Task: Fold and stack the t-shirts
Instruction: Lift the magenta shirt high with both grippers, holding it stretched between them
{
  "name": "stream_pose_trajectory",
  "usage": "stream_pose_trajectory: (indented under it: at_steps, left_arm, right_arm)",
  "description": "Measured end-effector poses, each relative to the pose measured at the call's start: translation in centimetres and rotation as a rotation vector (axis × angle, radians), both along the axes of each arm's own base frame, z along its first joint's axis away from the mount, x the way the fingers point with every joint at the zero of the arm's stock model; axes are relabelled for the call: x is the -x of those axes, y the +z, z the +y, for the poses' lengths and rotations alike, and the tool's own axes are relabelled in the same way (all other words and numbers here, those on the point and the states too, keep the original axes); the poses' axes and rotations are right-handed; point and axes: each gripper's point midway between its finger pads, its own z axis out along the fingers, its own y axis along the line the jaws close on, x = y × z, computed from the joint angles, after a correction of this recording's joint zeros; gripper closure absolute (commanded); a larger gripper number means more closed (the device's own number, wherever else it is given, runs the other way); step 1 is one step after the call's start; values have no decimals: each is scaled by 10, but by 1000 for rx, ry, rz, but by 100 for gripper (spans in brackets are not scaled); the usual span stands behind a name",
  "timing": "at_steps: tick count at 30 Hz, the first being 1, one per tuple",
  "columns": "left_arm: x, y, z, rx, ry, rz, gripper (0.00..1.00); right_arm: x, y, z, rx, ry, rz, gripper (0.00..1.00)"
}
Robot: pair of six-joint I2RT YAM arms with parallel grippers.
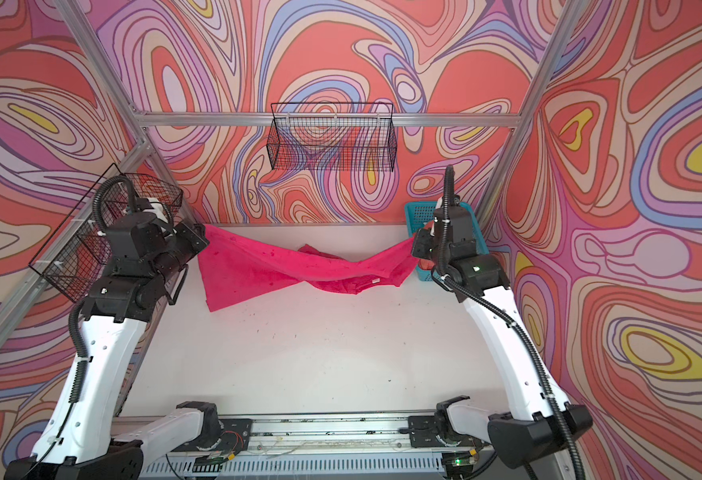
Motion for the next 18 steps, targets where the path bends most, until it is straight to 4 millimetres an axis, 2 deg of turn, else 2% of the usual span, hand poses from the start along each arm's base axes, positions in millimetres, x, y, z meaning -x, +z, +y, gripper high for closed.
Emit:
stream_pose_trajectory:
  at_steps: [4,6,10,14,18]
  left_arm:
    - [-4,50,2,-13,3,-128,100]
    - [-4,80,3,-28,6,-205,100]
    - [7,131,5,-55,15,-344,100]
    - [26,181,8,-85,33,-480,100]
    - [40,218,14,-119,65,-571,100]
  right_arm:
    - [18,64,-4,-3,16,-206,100]
    - [29,103,-6,4,25,-327,100]
    - [47,169,-8,25,44,-527,100]
    - [61,218,-6,47,70,-672,100]
    - [63,257,0,62,98,-770,100]
